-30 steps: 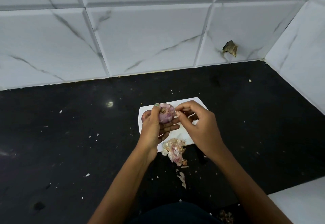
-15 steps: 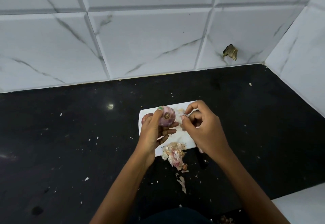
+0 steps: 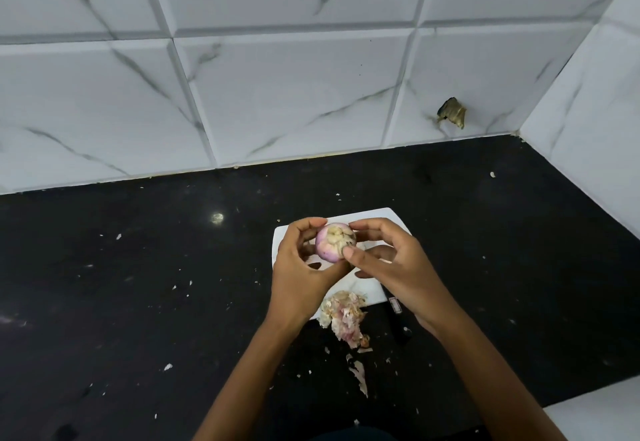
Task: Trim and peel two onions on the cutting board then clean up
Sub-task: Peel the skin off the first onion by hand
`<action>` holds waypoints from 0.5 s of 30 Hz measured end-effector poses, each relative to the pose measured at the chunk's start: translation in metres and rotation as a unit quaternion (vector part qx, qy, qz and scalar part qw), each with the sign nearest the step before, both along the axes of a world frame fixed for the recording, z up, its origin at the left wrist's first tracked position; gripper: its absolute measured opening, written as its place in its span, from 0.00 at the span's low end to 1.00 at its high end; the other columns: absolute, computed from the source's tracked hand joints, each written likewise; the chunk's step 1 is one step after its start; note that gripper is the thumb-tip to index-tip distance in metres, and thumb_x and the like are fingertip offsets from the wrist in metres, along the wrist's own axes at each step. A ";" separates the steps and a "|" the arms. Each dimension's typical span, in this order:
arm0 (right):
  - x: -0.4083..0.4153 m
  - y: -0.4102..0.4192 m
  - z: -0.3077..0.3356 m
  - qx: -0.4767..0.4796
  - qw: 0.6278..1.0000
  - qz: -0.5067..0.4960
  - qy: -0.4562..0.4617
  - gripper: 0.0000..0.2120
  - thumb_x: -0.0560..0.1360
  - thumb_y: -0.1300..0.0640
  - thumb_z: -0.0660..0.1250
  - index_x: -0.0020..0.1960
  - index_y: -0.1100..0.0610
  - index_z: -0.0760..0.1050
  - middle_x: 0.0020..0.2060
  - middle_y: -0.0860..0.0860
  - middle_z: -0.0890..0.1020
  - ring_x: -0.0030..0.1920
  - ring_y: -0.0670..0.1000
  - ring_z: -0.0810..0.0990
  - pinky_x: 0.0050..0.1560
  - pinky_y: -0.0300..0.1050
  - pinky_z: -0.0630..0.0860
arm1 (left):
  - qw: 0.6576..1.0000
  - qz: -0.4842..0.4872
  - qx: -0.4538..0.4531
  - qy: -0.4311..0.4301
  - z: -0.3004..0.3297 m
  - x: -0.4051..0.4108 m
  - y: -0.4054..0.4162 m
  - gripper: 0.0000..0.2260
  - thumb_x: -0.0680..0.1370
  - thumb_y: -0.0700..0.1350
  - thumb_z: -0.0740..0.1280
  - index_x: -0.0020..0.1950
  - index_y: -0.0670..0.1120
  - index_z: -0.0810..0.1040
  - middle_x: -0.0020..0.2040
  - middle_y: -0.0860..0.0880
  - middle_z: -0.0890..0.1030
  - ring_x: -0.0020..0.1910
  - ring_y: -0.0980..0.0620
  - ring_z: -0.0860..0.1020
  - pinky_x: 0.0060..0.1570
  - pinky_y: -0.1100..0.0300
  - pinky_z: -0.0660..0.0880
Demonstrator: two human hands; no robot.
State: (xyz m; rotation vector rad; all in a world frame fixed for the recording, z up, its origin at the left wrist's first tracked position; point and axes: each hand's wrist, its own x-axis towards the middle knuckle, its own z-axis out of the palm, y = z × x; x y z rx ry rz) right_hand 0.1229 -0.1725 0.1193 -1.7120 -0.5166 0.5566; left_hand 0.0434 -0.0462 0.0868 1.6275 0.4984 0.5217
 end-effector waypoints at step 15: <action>0.003 -0.004 0.000 -0.039 0.996 -0.004 -0.077 0.15 0.73 0.52 0.71 0.58 0.55 0.78 0.49 0.46 0.83 0.48 0.45 0.83 0.50 0.47 0.81 | 0.994 -0.066 -0.073 -0.056 0.006 -0.004 0.008 0.26 0.68 0.33 0.76 0.64 0.46 0.76 0.58 0.50 0.82 0.56 0.52 0.82 0.50 0.59 0.79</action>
